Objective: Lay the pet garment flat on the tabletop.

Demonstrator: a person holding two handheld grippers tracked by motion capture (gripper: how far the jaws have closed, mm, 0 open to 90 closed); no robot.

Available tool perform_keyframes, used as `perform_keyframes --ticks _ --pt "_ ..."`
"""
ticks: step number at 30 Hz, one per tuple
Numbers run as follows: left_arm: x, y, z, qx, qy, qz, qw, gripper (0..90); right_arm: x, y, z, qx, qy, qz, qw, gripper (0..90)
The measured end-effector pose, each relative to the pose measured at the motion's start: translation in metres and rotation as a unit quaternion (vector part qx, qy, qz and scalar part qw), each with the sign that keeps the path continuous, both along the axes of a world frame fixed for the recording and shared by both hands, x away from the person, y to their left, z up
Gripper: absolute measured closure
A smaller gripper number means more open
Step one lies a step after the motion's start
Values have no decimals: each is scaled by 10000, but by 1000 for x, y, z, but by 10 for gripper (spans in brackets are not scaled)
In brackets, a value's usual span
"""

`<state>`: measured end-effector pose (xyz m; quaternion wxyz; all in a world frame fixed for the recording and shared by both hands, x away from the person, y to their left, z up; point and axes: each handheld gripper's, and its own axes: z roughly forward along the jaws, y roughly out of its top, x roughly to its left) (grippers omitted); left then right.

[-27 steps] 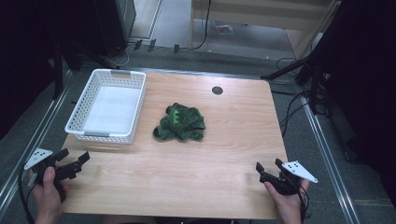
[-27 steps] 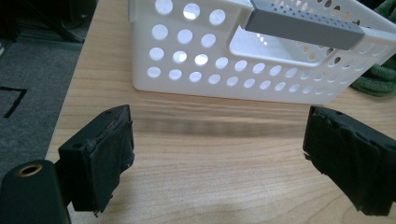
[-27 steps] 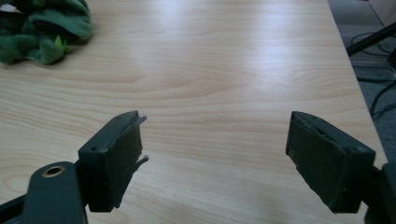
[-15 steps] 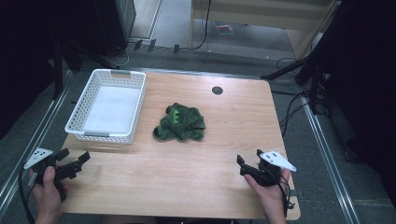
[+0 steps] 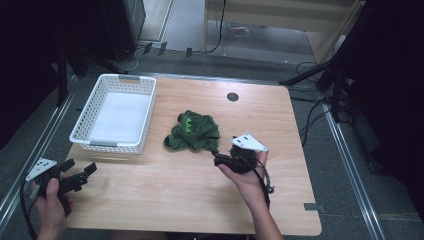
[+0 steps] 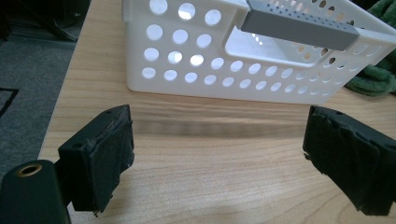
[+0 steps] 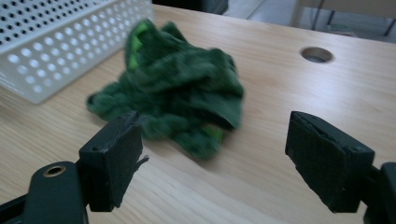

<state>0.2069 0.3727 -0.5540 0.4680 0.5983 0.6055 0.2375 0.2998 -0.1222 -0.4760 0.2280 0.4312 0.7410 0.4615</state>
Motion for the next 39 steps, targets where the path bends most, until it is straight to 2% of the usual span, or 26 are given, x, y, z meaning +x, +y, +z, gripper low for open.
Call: perform_keyframes --ticks 6,8,9,10,11,13,16,19,21,22,25,26,27,28,30,32,34,35,37,39 --pt "0 0 0 15 10 -14 10000 92 21 46 0 -339 -50 279 9990 130" --pt "1 0 0 10 13 -19 10000 92 30 60 -3 -514 -141 198 9984 84" --pt "1 0 0 10 13 -19 10000 92 30 60 -3 -514 -141 198 9984 84" --pt "1 0 0 15 24 -24 10000 92 35 66 -5 -637 -199 92 9977 46" --pt "1 0 0 24 27 -39 10000 92 44 77 -9 -752 -268 134 9967 28" --pt "1 0 0 25 26 -46 10000 92 53 86 -14 -778 -278 209 9964 28" --pt "1 0 0 18 22 -64 10000 92 67 93 -28 -827 20 250 9963 27" --pt "1 0 0 13 31 -75 10000 92 77 98 -44 -1033 351 283 9936 24" --pt "1 0 0 12 31 -76 10000 92 80 101 -53 -1226 404 225 9914 27" --pt "1 -1 0 20 26 -83 10000 92 81 102 -55 -1295 357 174 9908 40" --pt "1 -1 0 36 36 -89 9999 92 83 102 -58 -1324 354 82 9905 63" --pt "2 -1 0 32 40 -87 9999 92 85 102 -62 -1456 374 -48 9886 85" --pt "2 -1 0 32 40 -87 9999 92 85 102 -62 -1456 374 -48 9886 85" --pt "2 -1 0 31 39 -87 9999 93 88 102 -69 -1629 452 -145 9855 91" --pt "2 -1 0 32 32 -86 10000 93 89 100 -71 -1537 474 -333 9864 169" --pt "2 -1 0 54 25 -97 9999 93 90 99 -71 -1569 328 -542 9856 367" --pt "1 -2 0 94 -8 -76 9999 93 90 98 -72 -1804 118 -702 9810 568" --pt "1 -2 1 119 -27 -68 9999 92 90 98 -71 -1844 46 -703 9803 634" --pt "1 -3 1 145 -29 -60 9999 93 92 94 -69 -1738 -40 -612 9829 719" --pt "0 -4 3 198 -41 -27 9998 92 92 87 -63 -1414 -32 -529 9885 757"
